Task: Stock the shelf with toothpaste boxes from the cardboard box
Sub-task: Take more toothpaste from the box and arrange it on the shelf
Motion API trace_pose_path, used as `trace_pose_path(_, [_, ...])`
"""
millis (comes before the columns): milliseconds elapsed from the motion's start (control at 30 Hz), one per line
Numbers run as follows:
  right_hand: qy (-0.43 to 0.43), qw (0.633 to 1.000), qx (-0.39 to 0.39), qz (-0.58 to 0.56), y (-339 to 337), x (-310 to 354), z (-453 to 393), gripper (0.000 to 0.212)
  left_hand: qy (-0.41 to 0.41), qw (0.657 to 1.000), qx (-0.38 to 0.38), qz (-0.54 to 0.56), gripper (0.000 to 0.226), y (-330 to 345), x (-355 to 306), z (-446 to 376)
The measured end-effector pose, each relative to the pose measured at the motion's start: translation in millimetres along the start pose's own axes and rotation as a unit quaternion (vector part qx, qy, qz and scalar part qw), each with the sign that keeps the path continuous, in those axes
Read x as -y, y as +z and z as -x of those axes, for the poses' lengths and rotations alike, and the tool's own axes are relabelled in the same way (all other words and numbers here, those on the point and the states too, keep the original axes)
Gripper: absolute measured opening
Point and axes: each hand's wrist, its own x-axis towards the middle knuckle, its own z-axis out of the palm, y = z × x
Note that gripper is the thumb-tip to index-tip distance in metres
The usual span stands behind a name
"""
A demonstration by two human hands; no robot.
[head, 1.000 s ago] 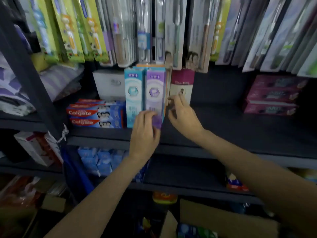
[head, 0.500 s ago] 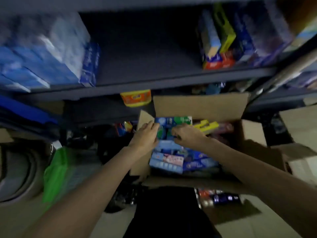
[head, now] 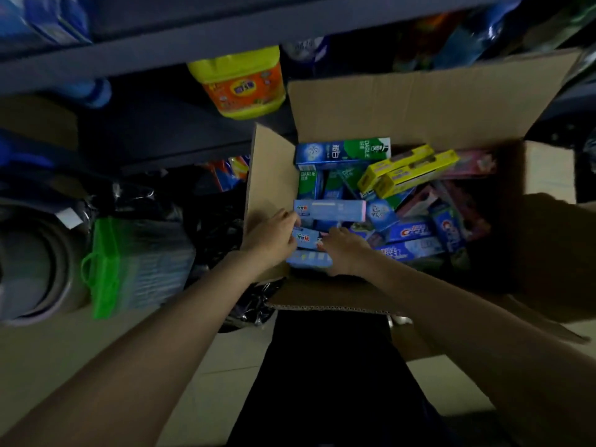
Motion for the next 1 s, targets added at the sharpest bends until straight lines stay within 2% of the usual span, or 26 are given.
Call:
trace_pose_path(67, [-0.015,0.991,0.059,-0.123,-29.3,-10.0,13.6,0.044,0.003,0.997,0.039,0.061,0.035,-10.3,-1.0,-1.2])
trace_pose_path(133, [-0.026,0.974,0.071,-0.213,-70.2,-21.0,40.2,0.036,0.021,0.985,0.096,0.141,0.042,-33.2,-10.2,-0.2])
trace_pose_path(200, [-0.024,0.953,0.023,-0.300,-112.4,-26.4,79.1,0.029,0.037,0.968,0.146,0.201,0.042,-67.1,-25.7,7.2])
trace_pose_path(267, [-0.036,0.925,0.011,-0.377,-148.6,-27.8,117.7,0.026,0.048,0.952,0.170,0.250,0.041,-106.8,-40.8,20.3])
trace_pose_path(333, [-0.045,0.883,0.017,-0.467,-179.7,-21.4,155.0,0.028,0.063,0.939,0.171,0.293,0.036,-147.3,-52.9,38.1])
trace_pose_path(400, [-0.036,0.861,-0.028,-0.507,-208.3,-9.7,184.9,0.035,0.077,0.942,0.143,0.294,0.037,-188.1,-62.9,60.6])
trace_pose_path(500, [-0.036,0.881,-0.102,-0.461,-249.7,11.9,221.2,0.043,0.102,0.956,0.082,0.262,0.036,-246.5,-70.0,99.4])
trace_pose_path(600, [-0.075,0.880,-0.124,-0.451,-285.4,37.4,254.0,0.046,0.112,0.964,0.025,0.239,0.036,-294.0,-64.5,142.1])
trace_pose_path(667, [-0.114,0.890,-0.138,-0.420,-301.2,59.5,271.6,0.040,0.116,0.968,-0.019,0.220,0.034,-317.9,-53.9,171.1])
trace_pose_path(767, [-0.146,0.933,-0.204,-0.258,-321.8,102.6,288.7,0.032,0.121,0.968,-0.077,0.207,0.034,-341.1,-31.8,214.9])
trace_pose_path(867, [-0.159,0.953,-0.246,-0.081,-343.5,156.2,296.2,0.034,0.112,0.970,-0.132,0.171,0.037,-353.3,-5.3,253.8])
trace_pose_path(933, [-0.152,0.941,-0.294,0.063,-357.2,196.1,299.8,0.036,0.100,0.967,-0.187,0.142,0.040,-361.5,15.7,276.0])
trace_pose_path(1000, [-0.145,0.909,-0.354,0.167,-368.1,236.0,302.6,0.034,0.090,0.956,-0.247,0.128,0.043,-370.8,38.3,296.6])
